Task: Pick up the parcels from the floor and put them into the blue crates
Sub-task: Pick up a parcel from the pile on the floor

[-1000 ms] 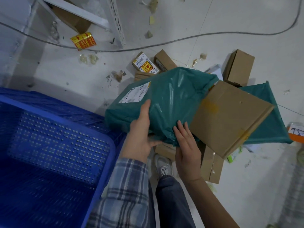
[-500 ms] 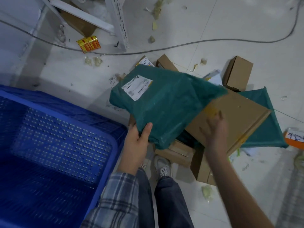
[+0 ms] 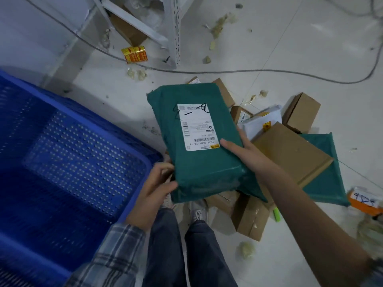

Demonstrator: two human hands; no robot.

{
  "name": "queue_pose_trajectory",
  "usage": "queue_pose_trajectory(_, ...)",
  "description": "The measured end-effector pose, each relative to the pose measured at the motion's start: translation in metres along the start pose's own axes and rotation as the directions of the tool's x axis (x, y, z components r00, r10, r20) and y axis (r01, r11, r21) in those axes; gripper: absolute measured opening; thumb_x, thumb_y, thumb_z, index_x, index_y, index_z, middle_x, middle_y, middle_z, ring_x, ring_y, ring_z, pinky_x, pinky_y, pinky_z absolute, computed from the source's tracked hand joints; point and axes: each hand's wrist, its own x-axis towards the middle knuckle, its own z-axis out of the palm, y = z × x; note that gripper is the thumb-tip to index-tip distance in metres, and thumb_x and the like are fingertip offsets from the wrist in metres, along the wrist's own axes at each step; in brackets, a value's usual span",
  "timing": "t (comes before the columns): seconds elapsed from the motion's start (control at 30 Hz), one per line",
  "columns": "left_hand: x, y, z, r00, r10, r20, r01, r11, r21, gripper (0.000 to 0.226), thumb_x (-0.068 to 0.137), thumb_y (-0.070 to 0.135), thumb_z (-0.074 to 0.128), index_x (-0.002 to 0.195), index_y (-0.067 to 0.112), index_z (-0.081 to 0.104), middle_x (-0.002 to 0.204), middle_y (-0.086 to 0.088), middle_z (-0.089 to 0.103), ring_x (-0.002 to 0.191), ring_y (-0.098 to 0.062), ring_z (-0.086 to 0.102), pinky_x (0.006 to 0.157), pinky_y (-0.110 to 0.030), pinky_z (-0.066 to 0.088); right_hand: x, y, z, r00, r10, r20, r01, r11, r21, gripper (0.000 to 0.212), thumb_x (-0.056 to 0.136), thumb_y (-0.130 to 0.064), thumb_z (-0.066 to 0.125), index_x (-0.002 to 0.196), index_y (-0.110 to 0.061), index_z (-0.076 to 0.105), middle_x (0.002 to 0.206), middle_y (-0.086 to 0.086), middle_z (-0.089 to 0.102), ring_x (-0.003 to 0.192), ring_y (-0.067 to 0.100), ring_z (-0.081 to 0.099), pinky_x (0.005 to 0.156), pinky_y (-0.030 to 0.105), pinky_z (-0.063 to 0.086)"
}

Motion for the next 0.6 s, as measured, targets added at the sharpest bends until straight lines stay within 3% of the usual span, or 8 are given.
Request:
queue_pose_trajectory(0.03, -0.003, 0.004, -0.004, 0.990, -0.048, -0.132, 0.029, 0.990, -0.138, 0.024, 0.073, 0.020, 0.063, 0.097, 0.021, 0.064, 0.114, 0.004, 0.061, 0.108, -0.015, 0.057, 0.082, -0.024, 0.051, -0.007, 0.002, 0.012, 0.999, -0.048, 0.007, 0.048, 0.999, -0.014, 0.060, 0.086, -0.036, 0.064, 0.129, -0.056, 0.028, 0.111, -0.019, 0.059, 0.087, 0.002, 0.069, 0.067, 0.020, 0.057)
queue_pose_trajectory(0.1, -0.011, 0.011, -0.009, 0.928, -0.138, -0.346, 0.076, 0.979, -0.189, 0.030, 0.089, 0.019, 0.058, 0.118, 0.027, 0.055, 0.119, 0.002, 0.056, 0.098, -0.013, 0.058, 0.075, -0.020, 0.052, -0.020, 0.009, 0.037, 0.990, -0.134, 0.044, 0.136, 0.990, -0.035, 0.070, 0.087, -0.031, 0.063, 0.139, -0.053, 0.021, 0.119, -0.020, 0.056, 0.100, 0.004, 0.065, 0.077, 0.025, 0.058)
queue_pose_trajectory(0.17, -0.026, 0.022, -0.009, 0.906, -0.160, -0.392, 0.153, 0.987, -0.049, 0.046, 0.089, 0.034, 0.061, 0.132, 0.034, 0.045, 0.126, 0.004, 0.050, 0.108, -0.009, 0.056, 0.089, -0.028, 0.049, -0.034, 0.014, 0.062, 0.974, -0.215, 0.071, 0.220, 0.973, -0.070, 0.077, 0.086, -0.031, 0.064, 0.144, -0.050, 0.017, 0.127, -0.024, 0.051, 0.113, 0.007, 0.060, 0.088, 0.032, 0.056)
queue_pose_trajectory(0.27, -0.053, 0.036, -0.015, 0.892, -0.101, -0.440, 0.174, 0.976, 0.129, 0.049, 0.068, 0.054, 0.075, 0.112, 0.048, 0.052, 0.130, -0.001, 0.043, 0.120, -0.013, 0.049, 0.102, -0.035, 0.044, -0.053, 0.016, 0.091, 0.947, -0.308, 0.091, 0.319, 0.938, -0.136, 0.076, 0.087, -0.029, 0.062, 0.144, -0.045, 0.015, 0.130, -0.027, 0.046, 0.118, 0.000, 0.054, 0.091, 0.026, 0.054)
queue_pose_trajectory(0.33, -0.071, 0.040, -0.028, 0.877, -0.096, -0.471, 0.157, 0.983, 0.092, 0.054, 0.067, 0.051, 0.077, 0.115, 0.046, 0.053, 0.134, 0.002, 0.046, 0.122, -0.014, 0.050, 0.102, -0.038, 0.046, -0.064, 0.016, 0.110, 0.931, -0.346, 0.113, 0.362, 0.915, -0.179, 0.074, 0.086, -0.029, 0.063, 0.139, -0.051, 0.016, 0.134, -0.022, 0.045, 0.121, 0.004, 0.052, 0.095, 0.029, 0.052)
queue_pose_trajectory(0.43, -0.101, 0.043, -0.051, 0.859, -0.117, -0.499, 0.116, 0.993, -0.033, 0.053, 0.079, 0.029, 0.073, 0.126, 0.034, 0.050, 0.124, 0.009, 0.060, 0.113, -0.013, 0.059, 0.092, -0.034, 0.051, -0.078, 0.019, 0.140, 0.924, -0.340, 0.177, 0.377, 0.888, -0.264, 0.070, 0.080, -0.039, 0.063, 0.127, -0.061, 0.016, 0.126, -0.035, 0.041, 0.121, -0.004, 0.048, 0.098, 0.024, 0.048)
queue_pose_trajectory(0.6, -0.165, 0.030, -0.103, 0.825, -0.070, -0.561, 0.012, 0.994, -0.107, 0.044, 0.082, 0.023, 0.068, 0.120, 0.039, 0.053, 0.113, 0.017, 0.064, 0.102, -0.004, 0.063, 0.080, -0.024, 0.053, -0.098, 0.040, 0.209, 0.898, -0.333, 0.288, 0.427, 0.821, -0.379, 0.071, 0.083, -0.038, 0.064, 0.134, -0.054, 0.018, 0.125, -0.039, 0.043, 0.113, -0.019, 0.046, 0.087, 0.009, 0.047)
